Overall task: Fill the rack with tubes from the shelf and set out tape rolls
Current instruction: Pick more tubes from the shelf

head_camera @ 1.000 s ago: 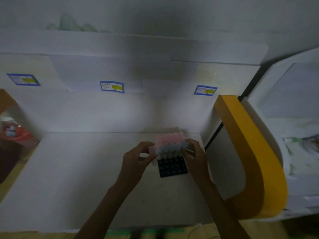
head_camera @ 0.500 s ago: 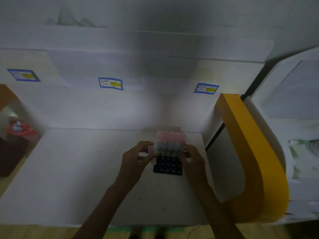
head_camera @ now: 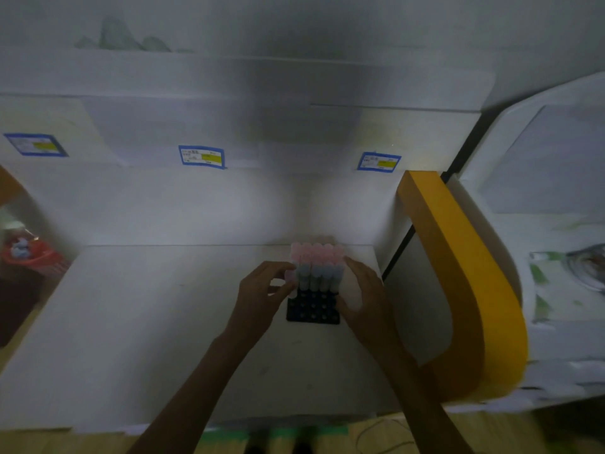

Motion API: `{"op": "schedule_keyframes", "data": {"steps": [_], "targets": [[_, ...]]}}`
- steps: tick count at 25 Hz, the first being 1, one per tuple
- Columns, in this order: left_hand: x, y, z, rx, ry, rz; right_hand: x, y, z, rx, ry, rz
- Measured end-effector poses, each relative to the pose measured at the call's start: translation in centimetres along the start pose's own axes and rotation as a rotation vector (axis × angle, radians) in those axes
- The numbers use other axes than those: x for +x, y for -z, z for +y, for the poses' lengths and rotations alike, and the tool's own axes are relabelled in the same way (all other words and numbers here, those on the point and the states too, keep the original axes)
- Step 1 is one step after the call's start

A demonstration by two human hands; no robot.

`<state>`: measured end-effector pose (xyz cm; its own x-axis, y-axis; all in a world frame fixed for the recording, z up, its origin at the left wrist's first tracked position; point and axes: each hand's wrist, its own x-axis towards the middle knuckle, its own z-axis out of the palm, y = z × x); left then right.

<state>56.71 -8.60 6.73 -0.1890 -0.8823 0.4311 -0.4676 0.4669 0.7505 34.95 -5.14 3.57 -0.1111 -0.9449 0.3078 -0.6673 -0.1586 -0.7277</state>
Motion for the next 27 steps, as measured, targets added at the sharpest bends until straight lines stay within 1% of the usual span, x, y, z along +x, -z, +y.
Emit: {"op": "schedule_keyframes", "data": {"steps": [4,6,9,10,13,16,19,20,24,27], "targets": [[0.1,-0.8,-0.5,0.000,0.018,-0.027,-0.4,0.2,-0.3,-0.072,0.014,0.010],[0.2,-1.0,-0.8,0.033,-0.008,-0.044,-0.5,0.0,0.1,-0.105,0.032,0.012],[0.2,-1.1,-1.3,0.059,-0.035,-0.037,-0.5,-0.4,-0.5,-0.017,-0.116,0.000],[0.2,-1.1,-1.3,0.055,-0.040,-0.025,-0.5,-0.3,-0.6,0.000,-0.113,0.016],[-0.1,-1.6,-1.9,0.060,-0.077,-0.016,-0.7,0.0,-0.4,-0.141,0.077,0.037],[-0.1,-2.1,-2.5,0.141,-0.127,-0.043,-0.3,0.1,-0.3,-0.189,0.135,0.066],[-0.3,-2.2,-3.1,0.341,-0.286,-0.071,-0.4,0.0,-0.2,-0.213,0.158,0.068],[-0.4,-2.1,-3.1,0.377,-0.299,-0.074,-0.3,0.1,-0.2,-0.206,0.156,0.067],[-0.6,-1.8,-2.1,0.463,-0.234,-0.007,-0.6,0.4,-0.3,-0.214,0.169,0.068],[-0.9,-1.3,-1.3,0.544,-0.187,-0.037,-1.1,0.7,-0.6,-0.223,0.170,0.072]]}}
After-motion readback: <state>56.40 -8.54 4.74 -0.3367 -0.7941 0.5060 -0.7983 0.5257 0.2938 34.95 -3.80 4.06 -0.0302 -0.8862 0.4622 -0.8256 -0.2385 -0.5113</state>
